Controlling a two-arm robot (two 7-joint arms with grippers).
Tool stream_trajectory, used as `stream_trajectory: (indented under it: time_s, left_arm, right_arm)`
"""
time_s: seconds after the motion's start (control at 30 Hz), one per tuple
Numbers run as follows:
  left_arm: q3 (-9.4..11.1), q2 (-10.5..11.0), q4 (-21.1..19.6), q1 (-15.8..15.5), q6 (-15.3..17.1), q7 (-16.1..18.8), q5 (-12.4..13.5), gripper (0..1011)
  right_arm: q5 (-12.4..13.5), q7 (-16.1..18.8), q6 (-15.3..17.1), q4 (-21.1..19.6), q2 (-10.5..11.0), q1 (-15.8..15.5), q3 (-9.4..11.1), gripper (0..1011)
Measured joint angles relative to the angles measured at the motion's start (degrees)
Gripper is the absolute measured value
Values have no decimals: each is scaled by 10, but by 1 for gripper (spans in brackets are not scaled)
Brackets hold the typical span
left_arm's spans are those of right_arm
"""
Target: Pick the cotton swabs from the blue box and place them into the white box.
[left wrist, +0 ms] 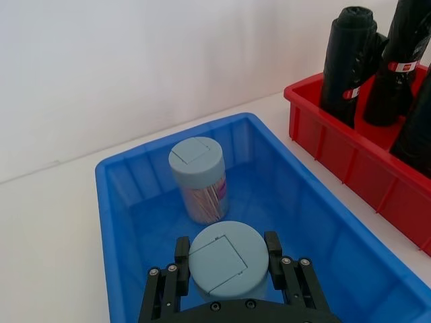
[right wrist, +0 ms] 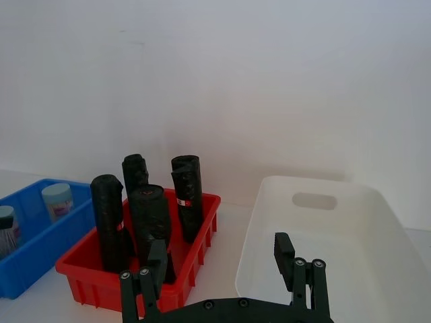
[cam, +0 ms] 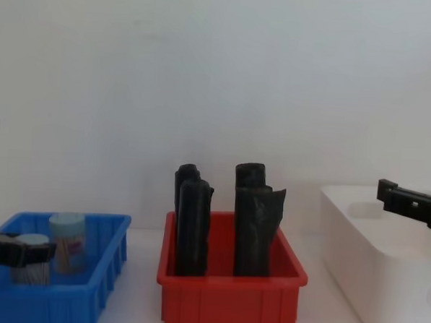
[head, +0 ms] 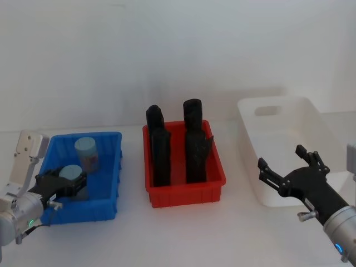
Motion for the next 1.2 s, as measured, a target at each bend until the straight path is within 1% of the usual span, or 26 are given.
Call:
stream_trajectory:
  time_s: [0.17,0.3,0.47,0.57,0.6,0.73,0.77,0.87,0.93,1.03,1.2]
  left_arm:
    - [-3,4,-19,3,-1,-2,0,669]
    - [-7,9,-46,8,3,-5,0,669]
    - [-13,19,-97,16,23,-16,0,669]
    - [-17,27,-137,19,41,-28,0,669]
    - [-17,27,-137,19,41,-28,0,669]
    - [-20,35,-182,21,65,-47,0,669]
    - [-20,35,-182,21,65,-47,0,669]
    - [-22,40,-217,22,85,-67,-2,669]
    - [-23,42,-229,21,92,-74,-3,669]
    - [-24,46,-259,19,109,-96,-7,669]
    - [-23,48,-286,14,128,-124,-13,669]
  right_arm:
    - [0,0,0,0,0,0,0,1002]
    - [0,0,0,0,0,0,0,1002]
    - [0,0,0,0,0,0,0,1002]
    - [0,0,0,0,0,0,0,1002]
    - [0,0,0,0,0,0,0,1002]
    - [0,0,0,0,0,0,0,1002]
    - [0,0,0,0,0,0,0,1002]
    - [0,0,0,0,0,0,0,1002]
    - [0,0,0,0,0,0,0,1002]
    - [0,0,0,0,0,0,0,1002]
    - [0,0,0,0,0,0,0,1002]
